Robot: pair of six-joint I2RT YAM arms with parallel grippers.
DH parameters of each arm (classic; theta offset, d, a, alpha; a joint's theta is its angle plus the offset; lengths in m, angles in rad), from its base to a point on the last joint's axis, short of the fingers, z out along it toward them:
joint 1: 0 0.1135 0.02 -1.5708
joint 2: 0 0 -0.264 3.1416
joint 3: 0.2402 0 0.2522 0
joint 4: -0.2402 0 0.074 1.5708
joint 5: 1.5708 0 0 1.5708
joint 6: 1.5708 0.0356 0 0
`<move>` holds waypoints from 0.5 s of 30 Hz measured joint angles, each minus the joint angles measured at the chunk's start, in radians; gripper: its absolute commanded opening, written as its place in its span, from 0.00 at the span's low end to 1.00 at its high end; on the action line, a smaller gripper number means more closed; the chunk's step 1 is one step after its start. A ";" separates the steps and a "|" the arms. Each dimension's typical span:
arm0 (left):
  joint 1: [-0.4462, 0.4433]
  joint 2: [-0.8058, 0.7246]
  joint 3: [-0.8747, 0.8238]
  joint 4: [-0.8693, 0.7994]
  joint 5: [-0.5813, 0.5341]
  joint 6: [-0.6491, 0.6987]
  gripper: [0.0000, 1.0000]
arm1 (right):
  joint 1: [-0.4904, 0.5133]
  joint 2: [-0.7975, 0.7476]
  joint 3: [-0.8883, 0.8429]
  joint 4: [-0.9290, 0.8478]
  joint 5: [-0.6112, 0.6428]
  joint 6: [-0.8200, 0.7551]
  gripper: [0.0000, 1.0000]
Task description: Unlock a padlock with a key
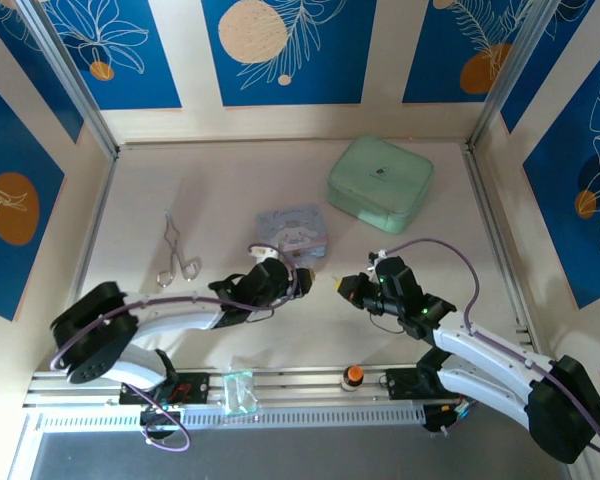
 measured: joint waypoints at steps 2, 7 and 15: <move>-0.006 0.062 0.022 0.008 -0.011 -0.035 0.79 | -0.006 -0.006 -0.011 -0.017 -0.006 0.000 0.00; -0.027 0.155 0.077 -0.008 -0.061 -0.120 0.75 | -0.013 -0.010 -0.012 -0.031 -0.014 0.000 0.00; -0.027 0.264 0.160 -0.009 -0.120 -0.184 0.63 | -0.026 -0.010 -0.012 -0.031 -0.022 0.000 0.00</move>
